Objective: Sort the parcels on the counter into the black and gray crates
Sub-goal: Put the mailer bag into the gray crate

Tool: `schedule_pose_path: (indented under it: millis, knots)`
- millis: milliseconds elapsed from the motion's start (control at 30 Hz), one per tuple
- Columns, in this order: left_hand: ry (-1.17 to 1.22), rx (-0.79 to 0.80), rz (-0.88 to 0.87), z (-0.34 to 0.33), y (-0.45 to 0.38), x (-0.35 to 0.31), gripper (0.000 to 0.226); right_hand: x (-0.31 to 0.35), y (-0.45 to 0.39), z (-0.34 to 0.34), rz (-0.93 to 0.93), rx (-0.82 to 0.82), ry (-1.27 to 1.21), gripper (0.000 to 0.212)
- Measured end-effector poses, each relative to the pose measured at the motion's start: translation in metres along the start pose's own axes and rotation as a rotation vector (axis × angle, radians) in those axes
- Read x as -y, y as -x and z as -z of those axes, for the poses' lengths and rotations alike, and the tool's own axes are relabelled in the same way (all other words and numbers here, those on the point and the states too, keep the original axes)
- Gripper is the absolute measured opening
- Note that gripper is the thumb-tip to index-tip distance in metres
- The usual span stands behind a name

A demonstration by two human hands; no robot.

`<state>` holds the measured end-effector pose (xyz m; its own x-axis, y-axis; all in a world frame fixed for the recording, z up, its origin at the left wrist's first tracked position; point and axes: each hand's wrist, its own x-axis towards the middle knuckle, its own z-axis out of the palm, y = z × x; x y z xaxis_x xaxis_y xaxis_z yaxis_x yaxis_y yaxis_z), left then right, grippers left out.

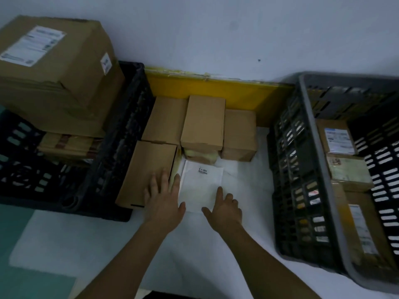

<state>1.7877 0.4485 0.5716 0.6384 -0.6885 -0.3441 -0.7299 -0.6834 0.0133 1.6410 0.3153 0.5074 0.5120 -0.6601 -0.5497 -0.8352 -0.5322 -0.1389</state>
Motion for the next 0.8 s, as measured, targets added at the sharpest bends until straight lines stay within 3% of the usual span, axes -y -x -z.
schedule_pose_path:
  millis: [167, 333, 500, 633, 700, 800]
  knots:
    - [-0.058, 0.006, -0.016, 0.003, -0.001, -0.001, 0.087, 0.016, -0.006, -0.007, -0.152, 0.008, -0.189, 0.104]
    - [-0.058, 0.020, -0.049, 0.009, -0.002, 0.004, 0.085, 0.040, -0.018, -0.007, -0.312, 0.027, -0.492, 0.081]
    - [-0.029, 0.039, -0.087, 0.010, -0.002, 0.017, 0.084, 0.031, -0.016, -0.005, -0.291, 0.029, -0.525, 0.037]
    - [0.096, 0.050, -0.072, 0.022, -0.002, 0.016, 0.079, 0.020, 0.005, 0.008, -0.213, -0.102, -0.710, 0.015]
    - [0.193, -0.005, -0.086, 0.028, -0.001, 0.009, 0.076, 0.018, 0.020, 0.019, -0.208, -0.208, -0.802, 0.014]
    - [0.567, -0.042, -0.154, 0.047, 0.003, -0.012, 0.074, 0.024, 0.052, 0.040, -0.110, -0.398, -0.910, 0.018]
